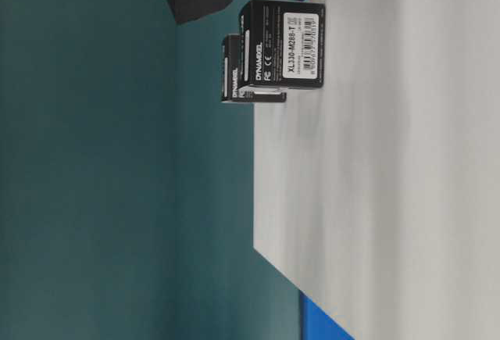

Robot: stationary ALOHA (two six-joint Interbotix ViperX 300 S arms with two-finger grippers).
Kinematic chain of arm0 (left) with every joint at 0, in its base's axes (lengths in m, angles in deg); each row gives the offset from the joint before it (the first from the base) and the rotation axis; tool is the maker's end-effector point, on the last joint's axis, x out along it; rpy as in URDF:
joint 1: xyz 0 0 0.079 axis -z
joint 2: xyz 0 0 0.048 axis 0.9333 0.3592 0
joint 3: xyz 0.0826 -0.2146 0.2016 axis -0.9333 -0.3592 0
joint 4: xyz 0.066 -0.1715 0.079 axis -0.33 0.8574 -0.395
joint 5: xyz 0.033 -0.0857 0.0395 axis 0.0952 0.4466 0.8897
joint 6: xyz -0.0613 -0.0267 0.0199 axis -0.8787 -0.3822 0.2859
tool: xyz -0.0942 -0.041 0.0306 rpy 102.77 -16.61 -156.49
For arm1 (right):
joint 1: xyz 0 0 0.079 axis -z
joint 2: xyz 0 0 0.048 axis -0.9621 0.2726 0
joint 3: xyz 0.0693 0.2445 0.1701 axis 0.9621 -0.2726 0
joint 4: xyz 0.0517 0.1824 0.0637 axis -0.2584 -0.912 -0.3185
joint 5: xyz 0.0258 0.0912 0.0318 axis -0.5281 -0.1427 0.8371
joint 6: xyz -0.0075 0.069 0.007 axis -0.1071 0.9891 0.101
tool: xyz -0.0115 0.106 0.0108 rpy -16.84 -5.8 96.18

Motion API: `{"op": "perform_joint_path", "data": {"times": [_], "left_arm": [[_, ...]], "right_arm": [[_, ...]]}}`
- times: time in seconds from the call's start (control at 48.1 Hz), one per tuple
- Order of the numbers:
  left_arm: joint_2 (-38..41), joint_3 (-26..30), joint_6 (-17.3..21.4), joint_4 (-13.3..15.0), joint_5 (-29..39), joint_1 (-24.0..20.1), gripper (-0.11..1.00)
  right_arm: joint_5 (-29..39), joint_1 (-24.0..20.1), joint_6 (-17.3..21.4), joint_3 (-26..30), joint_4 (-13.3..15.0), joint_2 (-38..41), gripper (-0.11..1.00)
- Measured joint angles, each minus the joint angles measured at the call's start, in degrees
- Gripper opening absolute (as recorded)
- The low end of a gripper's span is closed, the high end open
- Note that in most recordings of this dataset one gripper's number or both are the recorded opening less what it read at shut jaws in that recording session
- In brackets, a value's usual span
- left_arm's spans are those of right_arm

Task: Place the box from the white plastic tray onto the white base.
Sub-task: 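Lower the right gripper and close it on the DYNAMIXEL box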

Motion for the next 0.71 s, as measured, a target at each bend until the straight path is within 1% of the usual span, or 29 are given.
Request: {"op": "perform_joint_path", "data": {"times": [0.208, 0.374, 0.498, 0.706], "left_arm": [[-0.09, 0.0, 0.0, 0.0, 0.0, -0.09, -0.07], [-0.09, 0.0, 0.0, 0.0, 0.0, -0.09, -0.07], [-0.09, 0.0, 0.0, 0.0, 0.0, -0.18, -0.07], [-0.44, 0.0, 0.0, 0.0, 0.0, -0.09, -0.07]], "right_arm": [[2.99, 0.0, 0.0, 0.79, -0.35, -0.09, 0.58], [7.38, 0.18, 0.0, 1.41, -0.44, -2.02, 0.58], [10.37, 1.23, 0.0, 2.29, -0.44, -5.54, 0.58], [17.23, 3.87, 0.18, 6.33, -0.44, -12.22, 0.58]]}}
